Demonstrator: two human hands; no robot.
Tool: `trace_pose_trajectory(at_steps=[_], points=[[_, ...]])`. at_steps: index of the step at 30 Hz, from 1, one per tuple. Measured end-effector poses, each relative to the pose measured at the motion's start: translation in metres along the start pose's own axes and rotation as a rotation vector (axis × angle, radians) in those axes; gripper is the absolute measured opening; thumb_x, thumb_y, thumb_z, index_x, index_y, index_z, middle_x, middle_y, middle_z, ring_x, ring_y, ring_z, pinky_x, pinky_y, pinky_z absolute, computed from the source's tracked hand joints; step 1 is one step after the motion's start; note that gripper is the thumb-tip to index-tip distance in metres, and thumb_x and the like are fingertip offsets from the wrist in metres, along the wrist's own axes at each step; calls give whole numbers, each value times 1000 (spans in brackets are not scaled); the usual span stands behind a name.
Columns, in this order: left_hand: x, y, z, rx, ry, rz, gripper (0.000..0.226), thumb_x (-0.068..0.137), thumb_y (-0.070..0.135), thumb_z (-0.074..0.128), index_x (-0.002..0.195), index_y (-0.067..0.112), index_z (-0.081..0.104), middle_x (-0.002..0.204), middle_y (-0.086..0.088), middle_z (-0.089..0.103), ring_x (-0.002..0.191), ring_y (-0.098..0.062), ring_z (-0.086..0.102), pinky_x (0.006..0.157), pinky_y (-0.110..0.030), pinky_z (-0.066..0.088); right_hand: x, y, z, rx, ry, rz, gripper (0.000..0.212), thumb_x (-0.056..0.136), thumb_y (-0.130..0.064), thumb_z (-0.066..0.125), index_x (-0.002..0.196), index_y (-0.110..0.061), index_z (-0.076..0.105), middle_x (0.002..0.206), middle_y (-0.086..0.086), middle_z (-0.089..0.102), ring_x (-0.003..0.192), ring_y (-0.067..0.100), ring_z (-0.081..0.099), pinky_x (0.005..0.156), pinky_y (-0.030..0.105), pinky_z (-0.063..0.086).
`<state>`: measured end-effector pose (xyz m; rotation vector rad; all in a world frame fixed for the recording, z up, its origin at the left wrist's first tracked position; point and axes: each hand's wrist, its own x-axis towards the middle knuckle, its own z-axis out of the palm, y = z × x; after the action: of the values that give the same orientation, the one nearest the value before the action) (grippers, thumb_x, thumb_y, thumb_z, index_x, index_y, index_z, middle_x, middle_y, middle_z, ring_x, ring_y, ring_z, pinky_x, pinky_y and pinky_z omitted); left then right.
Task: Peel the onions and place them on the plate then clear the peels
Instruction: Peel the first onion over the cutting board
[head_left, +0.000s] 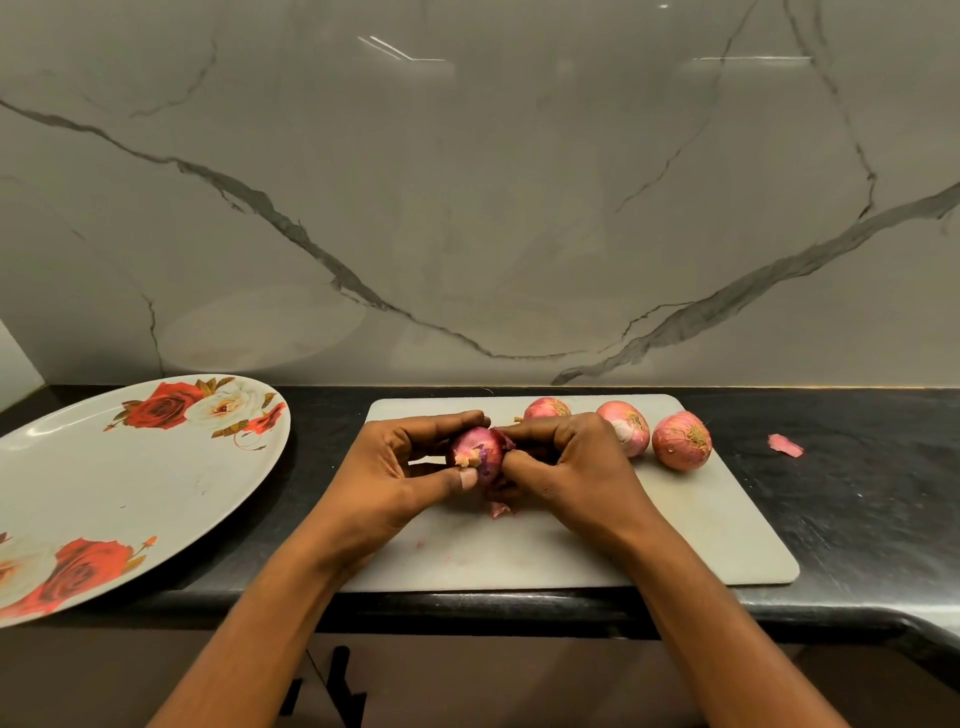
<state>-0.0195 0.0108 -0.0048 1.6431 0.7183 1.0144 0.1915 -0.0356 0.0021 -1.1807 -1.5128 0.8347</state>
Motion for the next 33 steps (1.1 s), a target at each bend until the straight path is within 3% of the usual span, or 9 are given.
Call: trace_pose_trajectory(at_steps=[4, 8, 11, 16, 20, 27, 30, 33], points=[[-1, 1, 1, -15, 4, 6, 55, 80, -2, 81, 132, 9, 70, 128, -3, 76, 123, -21, 70, 101, -39, 60, 0, 3, -1, -23, 17, 7, 31, 95, 2, 62, 107, -16, 84, 89, 4, 82, 84, 24, 81, 79, 49, 67], [-1, 1, 1, -11, 8, -4, 54, 82, -8, 80, 131, 9, 71, 126, -1, 77, 122, -18, 71, 95, -33, 61, -1, 3, -1, 4, 5, 15, 13, 97, -18, 76, 106, -21, 84, 91, 3, 82, 85, 22, 81, 80, 50, 67], [-1, 2, 1, 11, 4, -3, 54, 82, -8, 80, 132, 11, 71, 126, -1, 77, 122, -17, 70, 95, -31, 61, -2, 2, -1, -26, -7, 0, 23, 92, -28, 82, 112, -18, 82, 94, 0, 82, 87, 18, 81, 80, 46, 67], [0, 2, 1, 8, 30, -12, 53, 80, -5, 82, 130, 12, 73, 125, 1, 77, 120, -17, 71, 95, -35, 62, 1, 6, 0, 7, 29, 23, 23, 99, -7, 69, 117, -13, 80, 96, 3, 82, 87, 19, 81, 79, 45, 67], [0, 5, 3, 31, 84, -13, 57, 72, 10, 87, 126, 18, 74, 122, 6, 78, 116, -14, 72, 88, -28, 62, 3, 9, 0, -44, 114, 26, 35, 97, -10, 69, 130, -20, 74, 105, 4, 81, 90, 15, 80, 80, 43, 67], [-1, 4, 2, 90, 130, -28, 56, 72, 6, 91, 123, 24, 76, 123, 8, 76, 115, -15, 71, 92, -35, 63, 2, 9, -3, -140, 148, -57, 1, 93, -19, 79, 92, -19, 79, 85, -3, 77, 81, 15, 76, 75, 40, 66], [-1, 4, 2, 116, 118, -33, 56, 73, 4, 92, 123, 25, 77, 123, 8, 76, 116, -15, 71, 91, -36, 63, 2, 9, -1, -171, 120, -70, 10, 90, -29, 84, 90, -20, 81, 85, -5, 77, 83, 14, 75, 77, 40, 65], [-2, 5, 3, 133, 108, -30, 55, 73, 6, 92, 122, 27, 77, 122, 10, 75, 117, -15, 70, 89, -33, 63, 1, 9, -1, -168, 81, -72, 9, 92, -27, 82, 93, -19, 81, 86, -5, 78, 83, 13, 76, 78, 40, 66]])
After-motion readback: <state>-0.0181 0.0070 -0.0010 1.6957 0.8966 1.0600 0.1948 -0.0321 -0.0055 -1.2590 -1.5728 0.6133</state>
